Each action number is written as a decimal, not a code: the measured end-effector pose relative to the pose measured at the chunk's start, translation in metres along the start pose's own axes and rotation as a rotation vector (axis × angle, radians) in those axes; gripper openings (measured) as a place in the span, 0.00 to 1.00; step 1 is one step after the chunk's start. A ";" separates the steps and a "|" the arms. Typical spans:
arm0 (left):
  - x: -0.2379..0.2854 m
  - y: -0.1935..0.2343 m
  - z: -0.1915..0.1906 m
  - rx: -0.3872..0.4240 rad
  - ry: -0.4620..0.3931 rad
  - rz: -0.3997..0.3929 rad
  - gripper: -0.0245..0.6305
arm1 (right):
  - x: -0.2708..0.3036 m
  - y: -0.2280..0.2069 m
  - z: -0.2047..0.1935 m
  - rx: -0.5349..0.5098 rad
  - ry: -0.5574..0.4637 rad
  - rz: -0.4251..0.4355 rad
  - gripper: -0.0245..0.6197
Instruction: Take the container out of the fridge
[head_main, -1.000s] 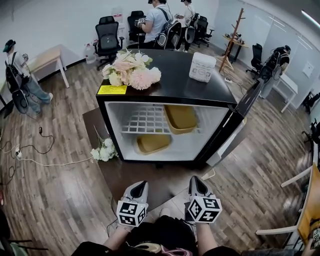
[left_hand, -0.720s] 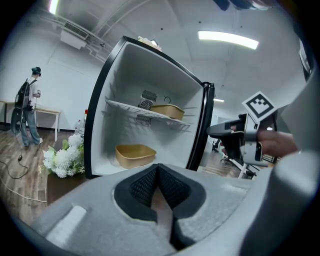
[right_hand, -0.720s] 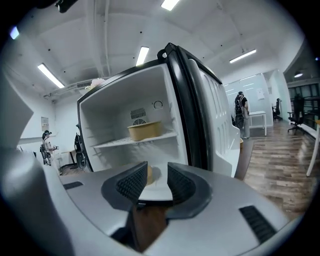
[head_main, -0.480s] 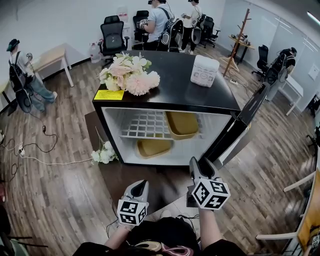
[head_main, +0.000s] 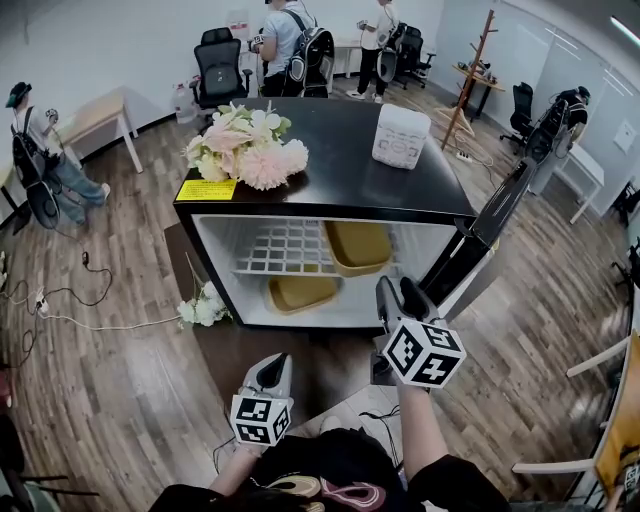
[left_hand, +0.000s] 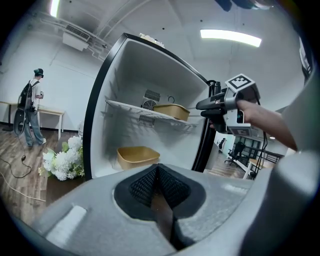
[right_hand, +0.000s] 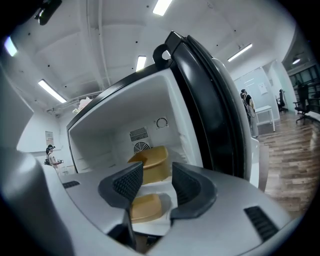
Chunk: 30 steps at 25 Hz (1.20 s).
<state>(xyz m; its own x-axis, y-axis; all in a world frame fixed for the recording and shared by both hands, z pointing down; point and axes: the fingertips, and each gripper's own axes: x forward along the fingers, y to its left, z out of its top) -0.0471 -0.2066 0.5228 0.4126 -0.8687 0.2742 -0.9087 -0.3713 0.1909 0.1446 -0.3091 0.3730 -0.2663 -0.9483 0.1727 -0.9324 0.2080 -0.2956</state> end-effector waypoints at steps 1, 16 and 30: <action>0.000 0.001 0.000 0.000 0.001 0.004 0.05 | 0.002 0.002 0.003 0.007 -0.002 0.006 0.33; -0.012 0.020 0.000 -0.035 -0.001 0.055 0.05 | 0.053 0.001 0.029 -0.014 0.042 -0.097 0.33; -0.015 0.031 0.005 -0.107 -0.029 0.069 0.05 | 0.084 -0.009 0.008 0.018 0.139 -0.170 0.34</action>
<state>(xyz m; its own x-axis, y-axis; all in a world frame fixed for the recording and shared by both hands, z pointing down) -0.0814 -0.2066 0.5201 0.3457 -0.9006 0.2633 -0.9223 -0.2745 0.2722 0.1323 -0.3929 0.3827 -0.1377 -0.9271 0.3487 -0.9627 0.0424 -0.2674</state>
